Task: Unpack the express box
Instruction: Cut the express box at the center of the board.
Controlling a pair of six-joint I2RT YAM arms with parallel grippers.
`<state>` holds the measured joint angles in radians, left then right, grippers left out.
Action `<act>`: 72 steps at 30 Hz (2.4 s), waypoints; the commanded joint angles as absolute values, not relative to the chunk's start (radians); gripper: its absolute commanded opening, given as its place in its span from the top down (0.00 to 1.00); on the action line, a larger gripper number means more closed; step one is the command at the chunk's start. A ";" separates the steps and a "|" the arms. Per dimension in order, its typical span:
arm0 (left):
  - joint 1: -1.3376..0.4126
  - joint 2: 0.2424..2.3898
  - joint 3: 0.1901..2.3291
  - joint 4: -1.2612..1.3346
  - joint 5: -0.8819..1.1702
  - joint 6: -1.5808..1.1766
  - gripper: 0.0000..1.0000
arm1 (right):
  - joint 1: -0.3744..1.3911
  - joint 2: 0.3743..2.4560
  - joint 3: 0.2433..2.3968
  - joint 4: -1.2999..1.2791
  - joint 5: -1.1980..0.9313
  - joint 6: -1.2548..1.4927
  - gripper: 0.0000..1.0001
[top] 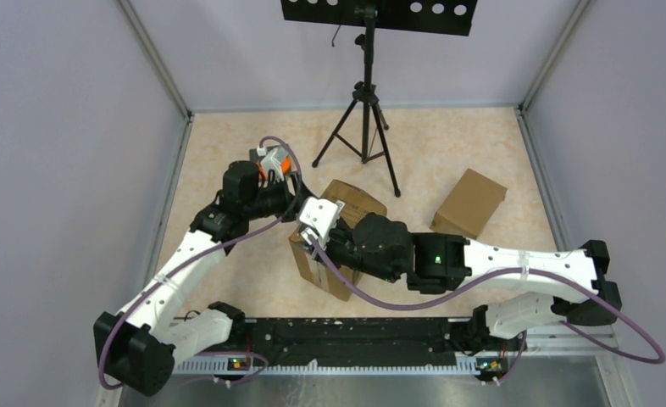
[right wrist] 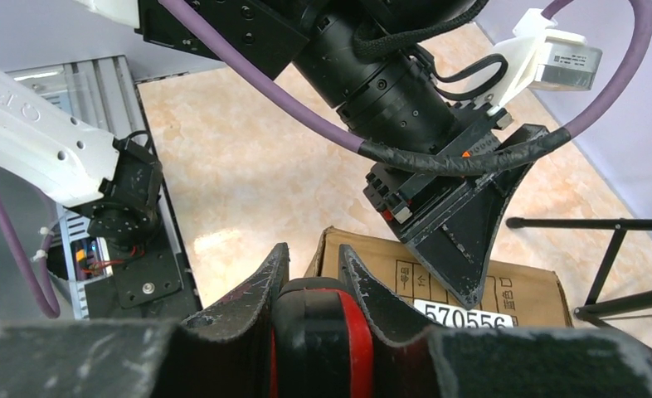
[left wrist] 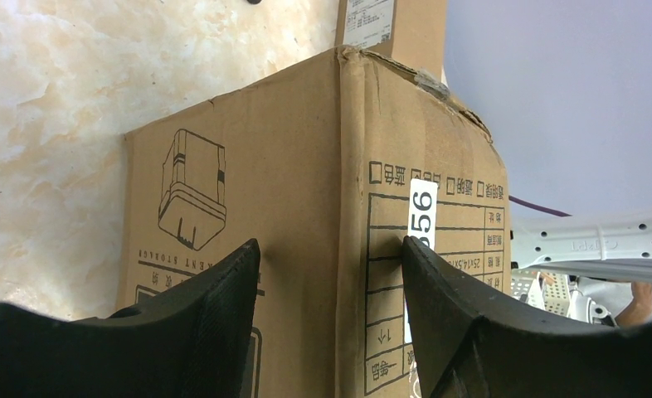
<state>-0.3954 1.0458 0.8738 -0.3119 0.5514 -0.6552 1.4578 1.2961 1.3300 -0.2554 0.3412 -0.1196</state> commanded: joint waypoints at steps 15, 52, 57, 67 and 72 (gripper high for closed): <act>-0.387 1.085 0.857 -0.416 0.468 -0.589 0.34 | 1.455 1.267 1.476 -0.348 0.363 -0.048 1.00; -0.387 1.075 0.890 -0.410 0.501 -0.598 0.23 | 1.438 1.191 1.381 -0.353 0.375 0.032 1.00; -0.388 1.074 0.882 -0.407 0.502 -0.601 0.23 | 1.434 1.187 1.396 -0.361 0.363 0.049 1.00; -0.387 1.071 0.875 -0.401 0.502 -0.604 0.23 | 1.409 1.167 1.392 -0.371 0.321 0.099 1.00; -0.387 1.068 0.873 -0.400 0.503 -0.606 0.23 | 1.404 1.176 1.385 -0.384 0.330 0.103 1.00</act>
<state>-0.3923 1.0569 0.8902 -0.3420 0.5560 -0.6342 1.4158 1.2034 1.3731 -0.4000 0.3347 0.0830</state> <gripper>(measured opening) 0.771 0.226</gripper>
